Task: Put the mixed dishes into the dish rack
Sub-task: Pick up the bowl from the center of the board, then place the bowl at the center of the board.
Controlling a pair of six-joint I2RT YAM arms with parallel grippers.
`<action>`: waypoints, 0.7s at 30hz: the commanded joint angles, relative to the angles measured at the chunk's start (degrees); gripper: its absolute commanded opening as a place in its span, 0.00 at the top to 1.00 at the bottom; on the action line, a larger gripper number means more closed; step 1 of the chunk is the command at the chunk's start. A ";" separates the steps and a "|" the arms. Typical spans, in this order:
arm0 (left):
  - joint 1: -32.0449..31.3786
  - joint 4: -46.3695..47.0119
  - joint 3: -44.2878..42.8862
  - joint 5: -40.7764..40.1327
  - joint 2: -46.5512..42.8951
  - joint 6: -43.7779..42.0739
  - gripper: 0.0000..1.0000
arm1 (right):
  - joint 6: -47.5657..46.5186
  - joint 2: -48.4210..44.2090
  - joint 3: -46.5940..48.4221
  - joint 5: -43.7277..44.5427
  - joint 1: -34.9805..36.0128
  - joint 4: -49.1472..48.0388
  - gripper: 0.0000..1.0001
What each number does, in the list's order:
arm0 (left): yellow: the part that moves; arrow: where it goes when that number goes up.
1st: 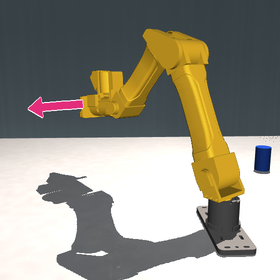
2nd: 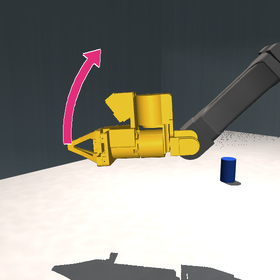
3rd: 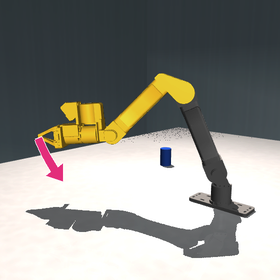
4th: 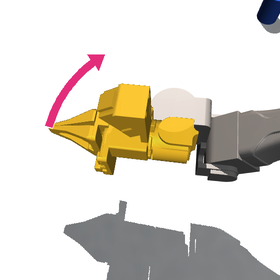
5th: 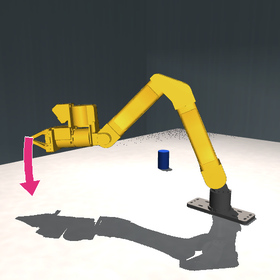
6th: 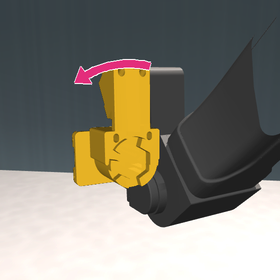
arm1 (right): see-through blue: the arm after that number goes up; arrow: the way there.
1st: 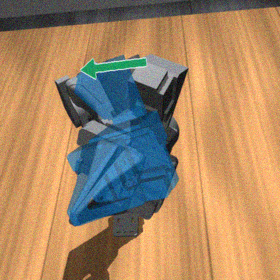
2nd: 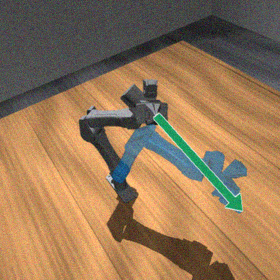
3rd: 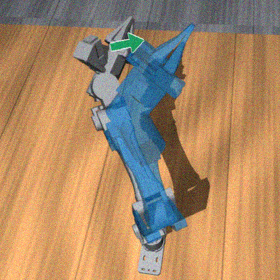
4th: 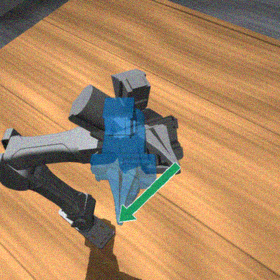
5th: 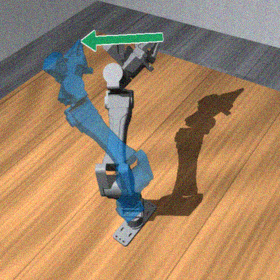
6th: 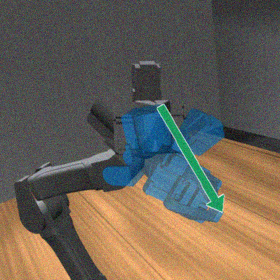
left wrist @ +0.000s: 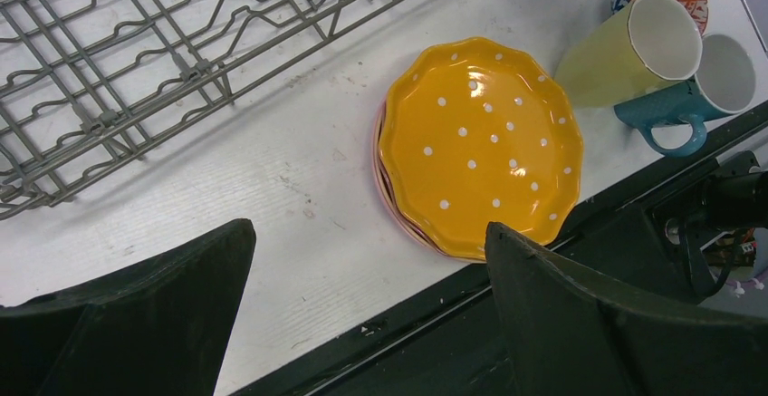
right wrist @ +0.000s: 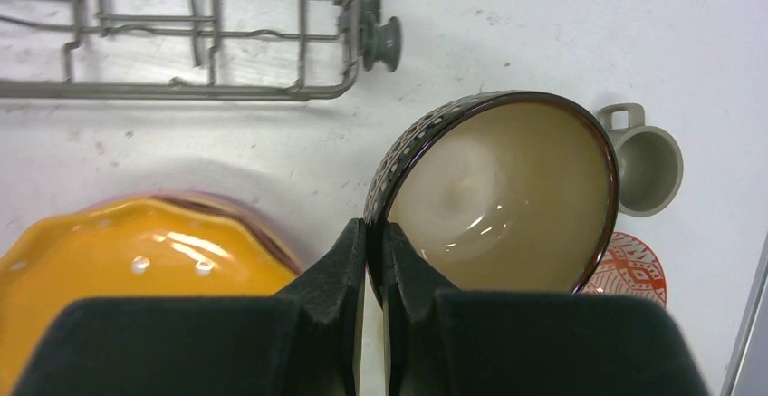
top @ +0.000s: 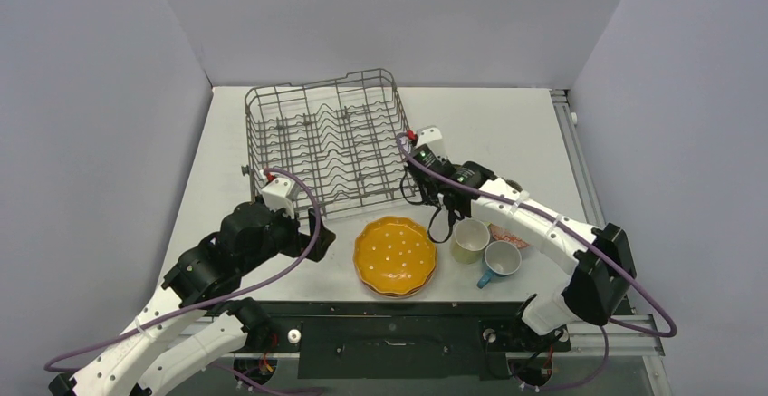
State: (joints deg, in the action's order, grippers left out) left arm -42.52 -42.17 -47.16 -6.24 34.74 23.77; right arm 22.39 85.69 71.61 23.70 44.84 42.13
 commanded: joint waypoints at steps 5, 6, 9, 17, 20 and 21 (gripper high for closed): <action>0.72 1.87 -0.48 -4.30 -1.96 1.40 0.04 | 3.43 -5.93 4.38 4.68 10.52 3.06 1.00; 0.75 1.85 -0.48 -4.70 -2.14 1.62 0.04 | 4.01 -5.86 4.57 5.50 11.53 3.45 1.00; 0.99 1.22 -0.54 -6.76 -2.97 2.09 0.04 | 5.43 -5.50 5.30 7.00 16.59 4.57 1.00; 2.37 -1.07 -1.06 -14.39 -5.00 4.87 0.04 | 7.49 -2.30 8.81 8.37 26.59 5.37 1.00; 3.12 -2.32 -1.33 -18.28 -6.71 6.04 0.04 | 7.52 0.30 11.23 7.38 30.06 4.48 1.00; 3.26 -2.53 -1.39 -18.90 -7.10 6.51 0.04 | 7.52 0.99 11.91 7.40 30.67 4.33 1.00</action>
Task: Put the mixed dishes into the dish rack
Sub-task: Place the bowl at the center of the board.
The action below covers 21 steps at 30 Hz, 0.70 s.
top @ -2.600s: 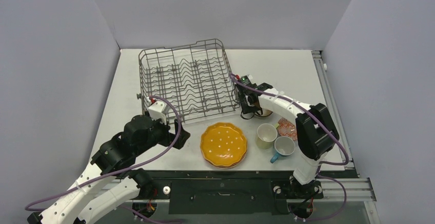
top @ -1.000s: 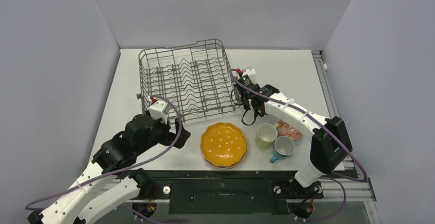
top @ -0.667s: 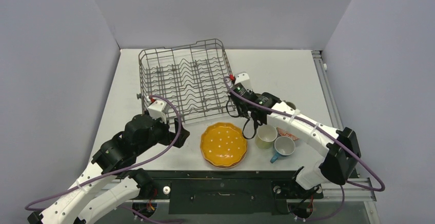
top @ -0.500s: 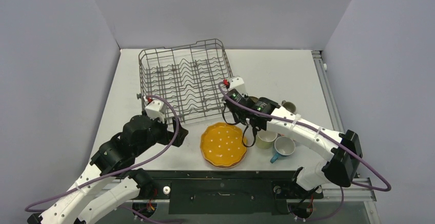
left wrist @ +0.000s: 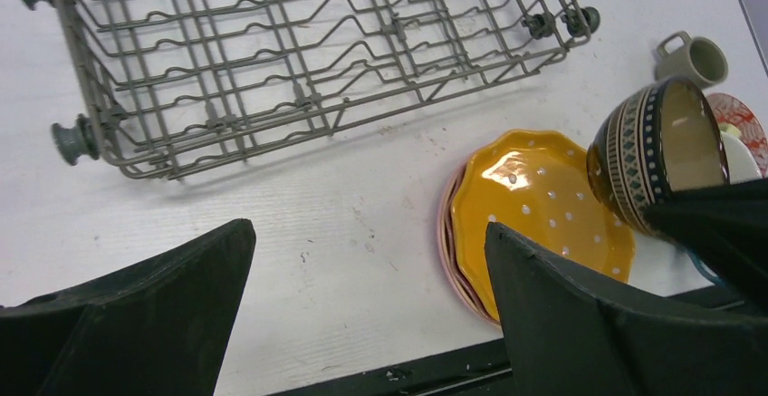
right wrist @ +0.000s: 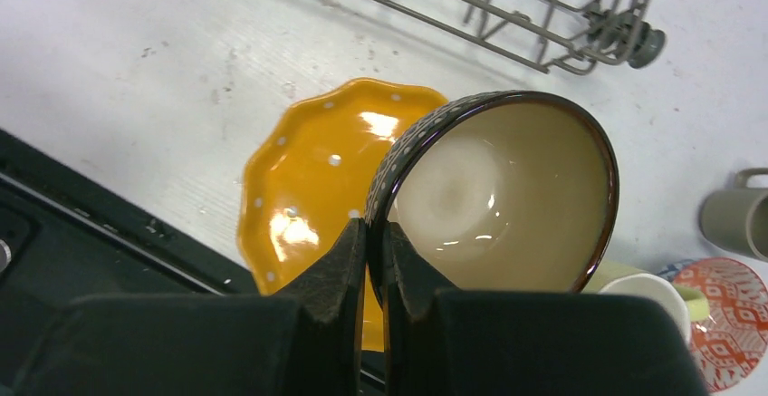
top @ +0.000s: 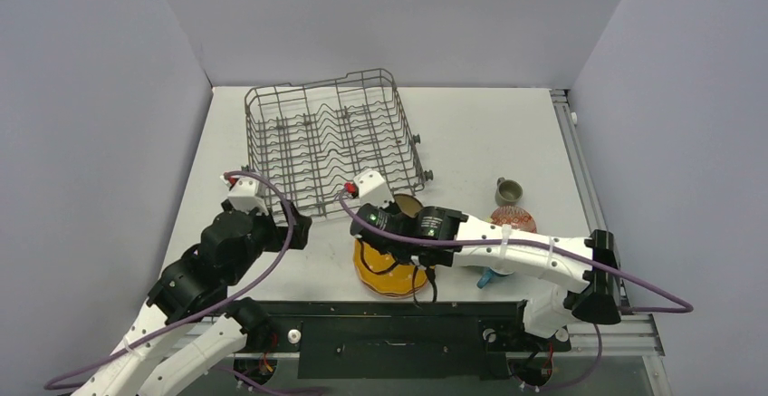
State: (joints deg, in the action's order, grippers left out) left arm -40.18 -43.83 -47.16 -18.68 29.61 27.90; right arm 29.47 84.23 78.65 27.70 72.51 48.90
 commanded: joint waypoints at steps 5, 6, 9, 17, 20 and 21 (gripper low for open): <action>1.55 -2.04 -1.57 -10.56 -5.33 3.71 0.04 | -0.40 7.84 10.49 2.82 6.51 -2.89 1.00; 1.62 -2.26 -1.60 -11.10 -5.78 4.13 0.04 | -0.52 8.48 11.14 2.43 6.94 -3.05 1.00; 1.96 -3.09 -1.64 -14.14 -8.48 5.16 0.04 | -1.11 11.45 14.53 0.82 7.61 -4.53 1.00; 2.75 -5.40 -2.12 -20.23 -13.77 7.63 0.04 | -2.10 21.00 24.10 -2.48 9.45 -5.08 1.00; 3.34 -7.06 -2.60 -23.73 -16.59 9.02 0.04 | -2.02 24.03 25.75 -3.11 9.44 -6.50 1.00; 3.44 -7.28 -2.64 -24.23 -17.25 9.45 0.04 | -1.91 24.57 25.97 -3.76 9.47 -6.87 1.00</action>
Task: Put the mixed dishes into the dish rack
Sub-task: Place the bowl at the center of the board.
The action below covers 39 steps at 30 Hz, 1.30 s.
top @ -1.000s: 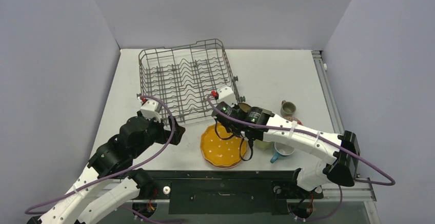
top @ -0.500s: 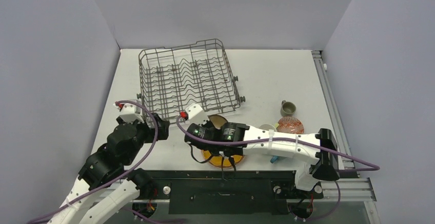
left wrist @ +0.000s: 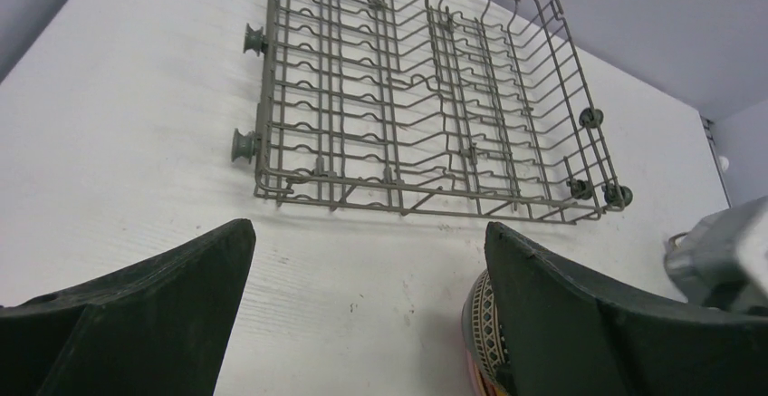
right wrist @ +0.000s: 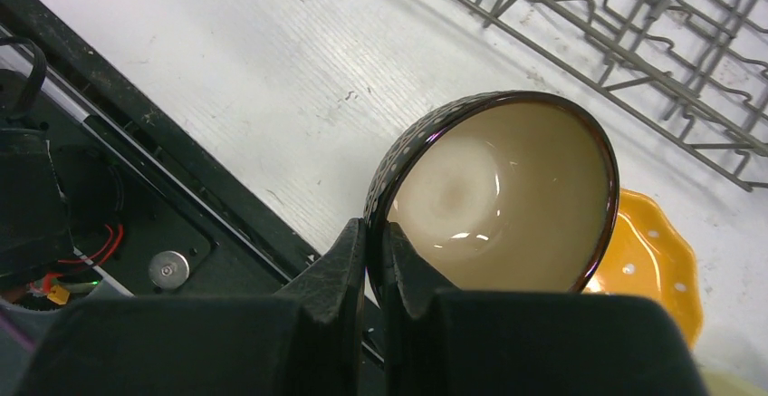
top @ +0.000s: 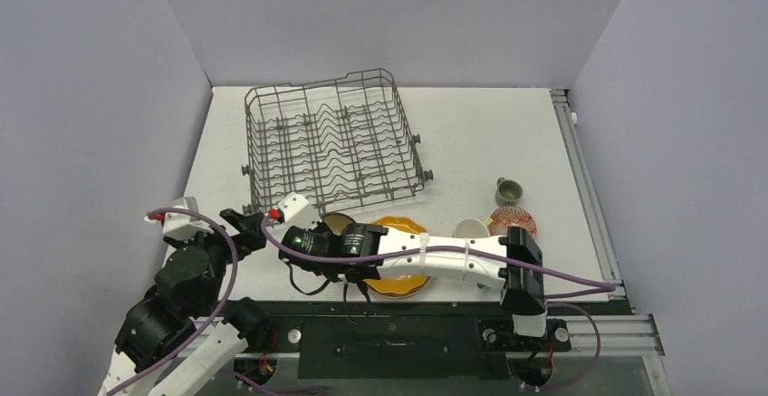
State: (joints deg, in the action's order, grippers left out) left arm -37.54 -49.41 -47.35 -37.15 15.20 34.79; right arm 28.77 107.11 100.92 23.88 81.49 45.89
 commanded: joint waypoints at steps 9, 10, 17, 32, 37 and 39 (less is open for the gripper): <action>1.44 -2.84 -2.46 -9.34 -8.88 3.76 0.04 | -0.52 8.35 6.49 -1.48 0.40 -5.70 1.00; 1.51 -2.82 -2.48 -9.39 -8.92 3.79 0.04 | -0.45 8.80 6.61 -1.58 0.22 -5.80 1.00; 2.69 -2.53 -2.52 -8.66 -8.12 3.58 0.04 | -0.10 12.68 7.87 -2.46 -0.34 -5.85 1.00; 6.50 -0.71 -1.95 -5.54 -7.21 1.89 0.04 | 1.11 16.44 7.54 -2.40 -0.73 -8.56 1.00; 6.64 -0.61 -1.87 -5.54 -7.04 1.89 0.04 | 1.52 17.17 7.46 -3.15 -0.88 -9.53 1.00; 6.68 -0.60 -1.87 -5.49 -6.95 1.87 0.04 | 1.63 17.52 7.33 -3.34 -0.84 -9.78 1.00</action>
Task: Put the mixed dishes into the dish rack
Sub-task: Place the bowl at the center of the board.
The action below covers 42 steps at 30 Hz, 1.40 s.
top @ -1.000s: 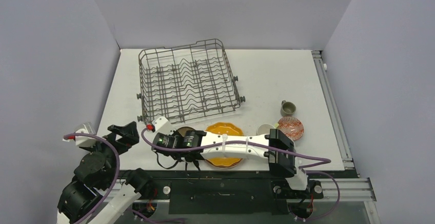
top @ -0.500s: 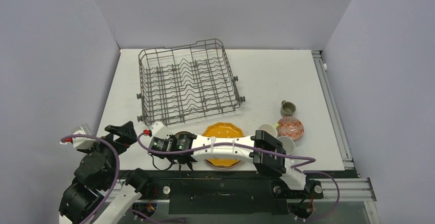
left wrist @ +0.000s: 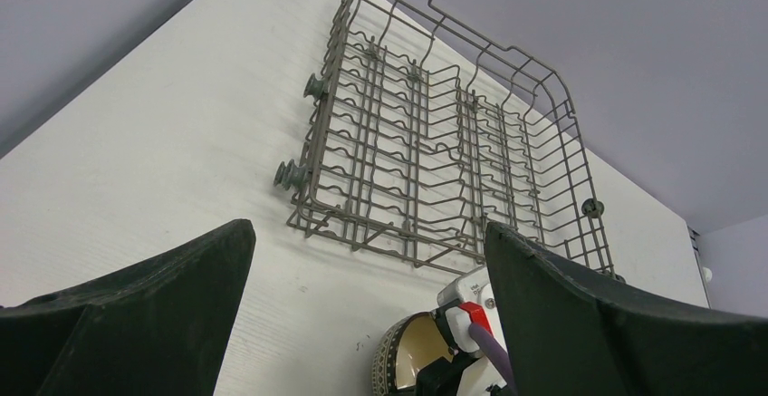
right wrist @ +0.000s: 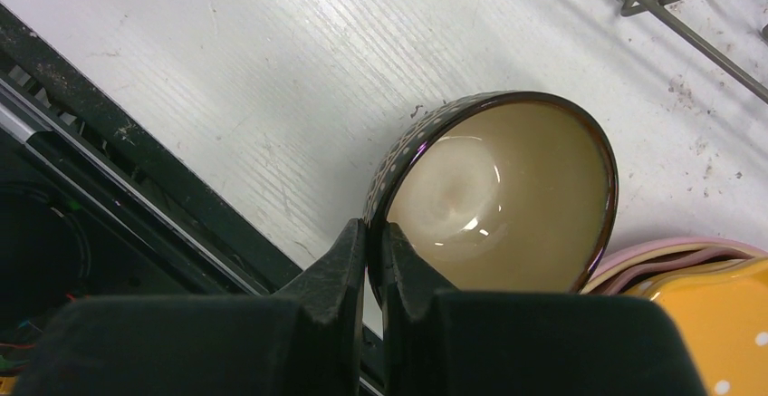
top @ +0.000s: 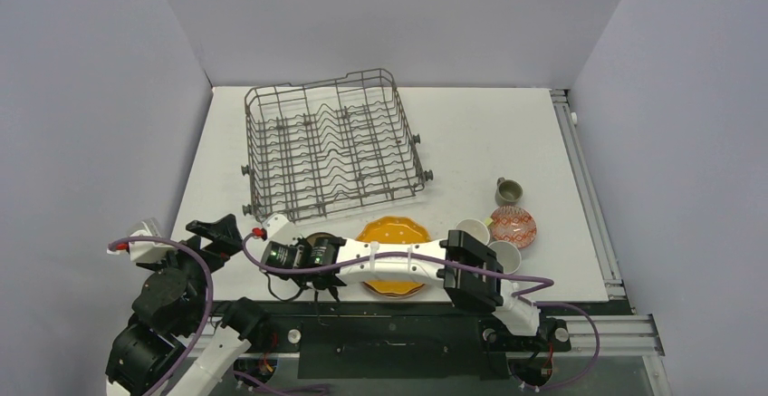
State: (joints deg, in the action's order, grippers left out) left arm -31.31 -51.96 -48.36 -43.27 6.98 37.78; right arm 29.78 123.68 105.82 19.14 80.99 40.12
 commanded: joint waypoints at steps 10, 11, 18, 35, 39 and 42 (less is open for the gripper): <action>0.72 2.06 -0.77 0.81 1.28 -1.13 0.04 | 1.70 1.39 0.44 0.77 -0.32 -5.55 0.95; 0.72 2.05 -0.77 0.81 1.32 -1.13 0.04 | 1.74 1.30 0.07 0.75 -0.32 -5.65 0.94; 0.72 2.04 -0.73 0.88 1.69 -1.12 0.04 | 2.20 -0.50 -1.20 1.43 -0.16 -6.19 0.75; 0.74 2.07 -0.84 0.79 4.89 -1.07 0.04 | 3.27 -15.42 -8.81 3.81 2.99 -9.18 0.60; 0.72 1.70 -1.54 0.65 7.89 -1.29 0.04 | 3.31 -21.12 -12.19 5.07 4.00 -9.58 0.59; 0.72 1.27 -2.27 1.11 11.24 -1.54 0.04 | 3.34 -26.19 -15.00 6.61 4.48 -9.38 0.57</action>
State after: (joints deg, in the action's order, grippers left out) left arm -30.94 -51.90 -48.40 -42.83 13.98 37.17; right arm 32.38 104.68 93.78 22.13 84.60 32.42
